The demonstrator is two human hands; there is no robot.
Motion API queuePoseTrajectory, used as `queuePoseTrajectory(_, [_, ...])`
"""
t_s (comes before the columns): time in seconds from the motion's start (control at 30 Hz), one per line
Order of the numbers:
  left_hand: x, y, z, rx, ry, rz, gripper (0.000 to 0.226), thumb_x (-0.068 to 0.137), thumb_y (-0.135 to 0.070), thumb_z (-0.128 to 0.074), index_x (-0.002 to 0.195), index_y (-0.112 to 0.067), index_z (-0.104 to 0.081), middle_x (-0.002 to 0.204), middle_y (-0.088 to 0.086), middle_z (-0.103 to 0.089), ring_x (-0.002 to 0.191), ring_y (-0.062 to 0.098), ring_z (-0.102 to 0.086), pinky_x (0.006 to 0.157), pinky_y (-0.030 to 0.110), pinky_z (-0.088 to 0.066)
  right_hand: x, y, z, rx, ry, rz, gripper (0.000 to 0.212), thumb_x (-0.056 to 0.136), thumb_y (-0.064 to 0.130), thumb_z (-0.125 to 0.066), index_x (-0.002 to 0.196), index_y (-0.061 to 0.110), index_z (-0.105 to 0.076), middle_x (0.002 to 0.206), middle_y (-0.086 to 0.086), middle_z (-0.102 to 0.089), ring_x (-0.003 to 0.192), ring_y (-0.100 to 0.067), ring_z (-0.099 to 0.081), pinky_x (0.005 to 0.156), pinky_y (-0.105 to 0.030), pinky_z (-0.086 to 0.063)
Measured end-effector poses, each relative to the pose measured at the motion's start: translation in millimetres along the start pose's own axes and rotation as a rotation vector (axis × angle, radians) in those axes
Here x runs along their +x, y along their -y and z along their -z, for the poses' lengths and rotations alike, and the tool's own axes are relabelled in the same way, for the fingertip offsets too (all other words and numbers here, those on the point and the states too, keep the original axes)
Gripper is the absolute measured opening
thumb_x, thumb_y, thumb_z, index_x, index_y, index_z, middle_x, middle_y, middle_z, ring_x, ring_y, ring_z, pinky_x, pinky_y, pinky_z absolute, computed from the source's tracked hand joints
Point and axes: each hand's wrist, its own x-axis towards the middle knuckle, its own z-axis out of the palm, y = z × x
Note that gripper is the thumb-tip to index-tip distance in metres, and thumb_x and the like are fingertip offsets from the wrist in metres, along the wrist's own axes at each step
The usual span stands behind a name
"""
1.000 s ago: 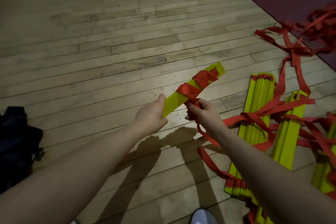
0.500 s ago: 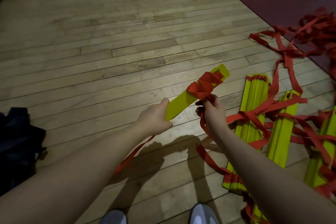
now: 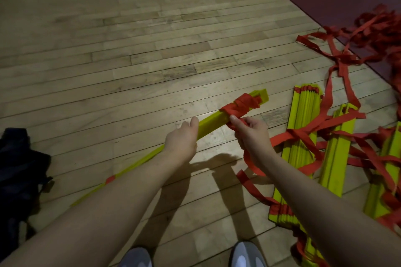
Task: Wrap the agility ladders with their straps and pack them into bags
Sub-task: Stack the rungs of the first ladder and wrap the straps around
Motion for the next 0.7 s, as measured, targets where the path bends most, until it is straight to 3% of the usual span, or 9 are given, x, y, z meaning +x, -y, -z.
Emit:
queuePoseTrajectory(0.23, [9.8, -6.5, -6.2, 0.082, -0.076, -0.057, 0.045, 0.091, -0.007, -0.050, 0.130, -0.013, -0.030, 0.114, 0.010, -0.052, 0.097, 0.029, -0.057, 0.064, 0.034, -0.036, 5.4, -0.1, -1.9, -0.132, -0.255, -0.090, 0.035, 0.089, 0.032, -0.067, 0.061, 0.015, -0.055, 0.045, 0.005, -0.038, 0.042, -0.008, -0.033, 0.045, -0.025, -0.026])
queuePoseTrajectory(0.4, [15.1, -4.7, -4.8, -0.058, -0.091, -0.144, 0.046, 0.096, -0.051, -0.043, 0.125, -0.016, -0.036, 0.120, 0.002, -0.048, 0.096, 0.026, -0.059, 0.070, 0.035, -0.049, 13.7, -0.5, -0.2, -0.099, -0.224, -0.078, 0.028, 0.091, 0.030, -0.064, 0.069, 0.015, -0.058, 0.046, 0.013, -0.041, 0.047, -0.007, -0.033, 0.042, -0.018, -0.029])
queuePoseTrajectory(0.47, [17.5, -5.6, -5.4, -0.102, -0.083, -0.146, 0.042, 0.095, -0.052, -0.042, 0.120, -0.018, -0.039, 0.116, 0.001, -0.050, 0.092, 0.023, -0.058, 0.073, 0.036, -0.050, 16.1, -5.3, -1.5, -0.074, -0.214, -0.071, 0.025, 0.092, 0.028, -0.062, 0.072, 0.014, -0.059, 0.046, 0.014, -0.043, 0.048, -0.007, -0.034, 0.041, -0.015, -0.029])
queuePoseTrajectory(0.57, [22.0, -8.3, -5.6, -0.132, -0.081, -0.173, 0.036, 0.094, -0.046, -0.048, 0.115, -0.018, -0.042, 0.112, 0.000, -0.049, 0.091, 0.023, -0.056, 0.067, 0.030, -0.041, 19.0, -12.2, -1.1, -0.096, -0.198, -0.084, 0.024, 0.093, 0.027, -0.061, 0.077, 0.009, -0.060, 0.055, 0.006, -0.043, 0.051, -0.009, -0.037, 0.043, -0.017, -0.031])
queuePoseTrajectory(0.7, [25.4, -12.0, -4.4, -0.099, -0.064, -0.154, 0.033, 0.091, -0.045, -0.050, 0.115, -0.022, -0.047, 0.104, 0.000, -0.054, 0.091, 0.023, -0.057, 0.066, 0.029, -0.038, 16.0, -14.2, -0.3, -0.063, -0.105, -0.125, 0.033, 0.098, 0.022, -0.052, 0.099, -0.010, -0.061, 0.056, 0.001, -0.042, 0.046, -0.007, -0.036, 0.041, -0.017, -0.029])
